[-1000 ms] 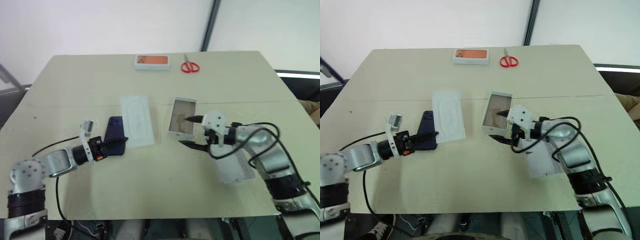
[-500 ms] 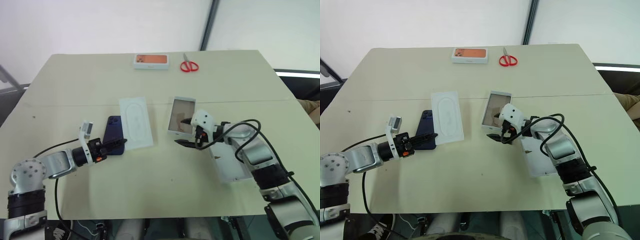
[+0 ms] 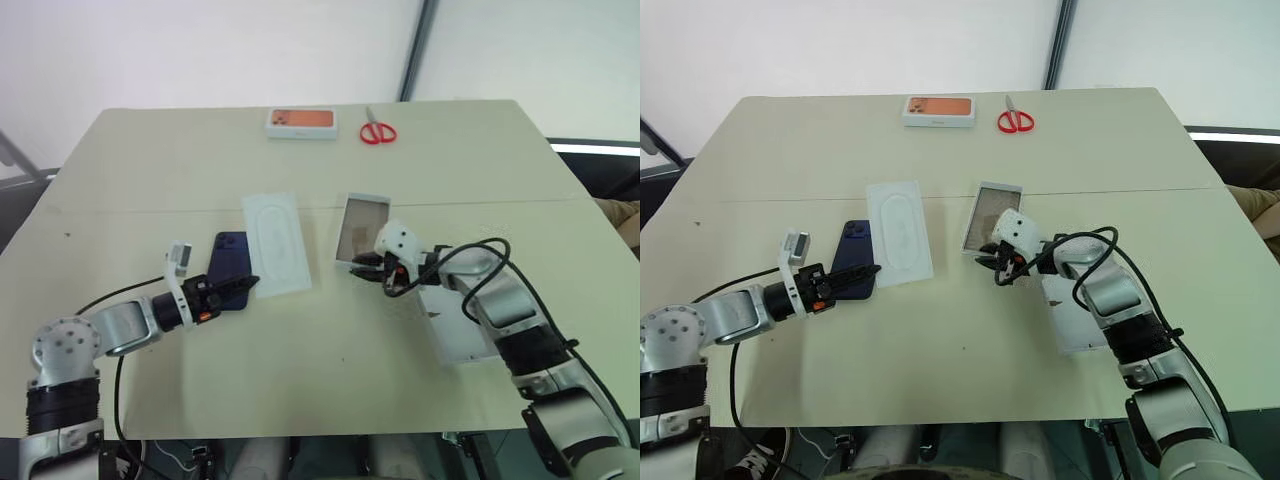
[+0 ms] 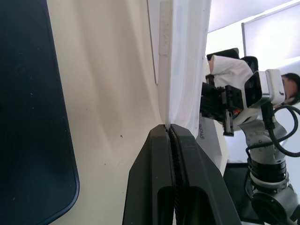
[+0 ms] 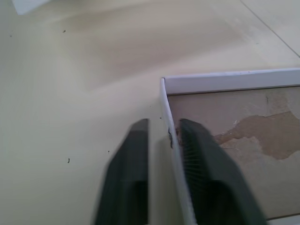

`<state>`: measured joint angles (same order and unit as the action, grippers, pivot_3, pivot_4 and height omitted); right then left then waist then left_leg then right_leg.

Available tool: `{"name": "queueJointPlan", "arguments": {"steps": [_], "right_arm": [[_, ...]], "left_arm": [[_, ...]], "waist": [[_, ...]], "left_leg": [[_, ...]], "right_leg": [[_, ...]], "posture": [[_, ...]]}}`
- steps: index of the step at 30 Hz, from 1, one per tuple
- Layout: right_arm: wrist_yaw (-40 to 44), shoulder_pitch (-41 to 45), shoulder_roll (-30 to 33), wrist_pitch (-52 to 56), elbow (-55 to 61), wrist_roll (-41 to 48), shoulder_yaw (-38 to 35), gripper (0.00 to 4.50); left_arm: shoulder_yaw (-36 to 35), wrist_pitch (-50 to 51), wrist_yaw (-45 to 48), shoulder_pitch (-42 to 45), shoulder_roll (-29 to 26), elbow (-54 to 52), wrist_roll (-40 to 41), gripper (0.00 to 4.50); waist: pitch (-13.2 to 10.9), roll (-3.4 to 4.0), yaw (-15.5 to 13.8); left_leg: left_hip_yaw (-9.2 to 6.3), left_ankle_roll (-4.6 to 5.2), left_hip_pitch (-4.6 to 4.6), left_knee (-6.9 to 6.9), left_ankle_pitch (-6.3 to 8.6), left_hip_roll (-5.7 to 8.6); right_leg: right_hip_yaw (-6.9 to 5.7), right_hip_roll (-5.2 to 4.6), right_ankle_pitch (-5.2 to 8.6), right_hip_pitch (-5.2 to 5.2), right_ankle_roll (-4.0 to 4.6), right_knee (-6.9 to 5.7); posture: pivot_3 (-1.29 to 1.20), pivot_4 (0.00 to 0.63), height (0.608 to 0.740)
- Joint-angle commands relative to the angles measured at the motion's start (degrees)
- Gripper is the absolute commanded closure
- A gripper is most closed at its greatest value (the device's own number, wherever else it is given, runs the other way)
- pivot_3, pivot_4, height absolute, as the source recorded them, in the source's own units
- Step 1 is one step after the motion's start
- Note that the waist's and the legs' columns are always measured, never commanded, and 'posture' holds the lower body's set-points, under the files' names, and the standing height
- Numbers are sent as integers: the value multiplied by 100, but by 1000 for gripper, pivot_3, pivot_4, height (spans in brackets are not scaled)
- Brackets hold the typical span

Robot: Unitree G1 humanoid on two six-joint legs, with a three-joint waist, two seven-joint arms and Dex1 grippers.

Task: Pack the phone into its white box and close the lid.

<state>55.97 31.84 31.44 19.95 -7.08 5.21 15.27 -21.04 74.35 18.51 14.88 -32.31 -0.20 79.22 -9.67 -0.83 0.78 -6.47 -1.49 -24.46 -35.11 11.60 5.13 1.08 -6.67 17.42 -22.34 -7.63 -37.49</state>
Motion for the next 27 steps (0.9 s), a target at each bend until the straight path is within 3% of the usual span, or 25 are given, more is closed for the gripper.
{"name": "queueJointPlan", "arguments": {"steps": [1, 7, 15, 22, 27], "right_arm": [[-56, 33, 63, -227, -145, -344, 175, 4455], [334, -104, 147, -194, 198, -59, 44, 4455], [886, -606, 401, -626, 1211, 408, -122, 4455], [796, -1367, 509, -1057, 2025, 61, 260, 4455], [504, -1395, 312, -764, 2103, -48, 409, 4455]], "left_arm": [[-45, -23, -15, 98, -16, -192, 99, 4500], [-114, 8, -71, 71, -43, -218, 180, 4500], [-350, 148, -186, 331, -272, 106, 885, 4500], [-194, 191, -326, 350, -422, 152, 1220, 4500], [-135, 157, -417, 366, -418, 182, 1267, 4500]], "waist": [[1, -1, -4], [1, 0, -4], [1, 0, 0], [1, -1, -14], [1, 0, -7]], "left_leg": [[0, 0, 2, 0, 0, 0], [0, 0, 2, -1, 0, 1], [0, 1, 1, -1, 0, -1], [-1, 1, 2, -2, 1, 1], [-2, 0, 2, -4, 0, 0]], "right_leg": [[0, 0, 0, 0, 0, 0], [1, 0, 0, 1, 0, -1], [1, 0, 0, 1, 0, -4], [0, -1, 0, -5, -1, -3], [1, -1, 0, -4, -1, -5]], "posture": [[0, 150, 740], [0, 150, 740], [0, 150, 740], [0, 150, 740], [0, 150, 740]]}}
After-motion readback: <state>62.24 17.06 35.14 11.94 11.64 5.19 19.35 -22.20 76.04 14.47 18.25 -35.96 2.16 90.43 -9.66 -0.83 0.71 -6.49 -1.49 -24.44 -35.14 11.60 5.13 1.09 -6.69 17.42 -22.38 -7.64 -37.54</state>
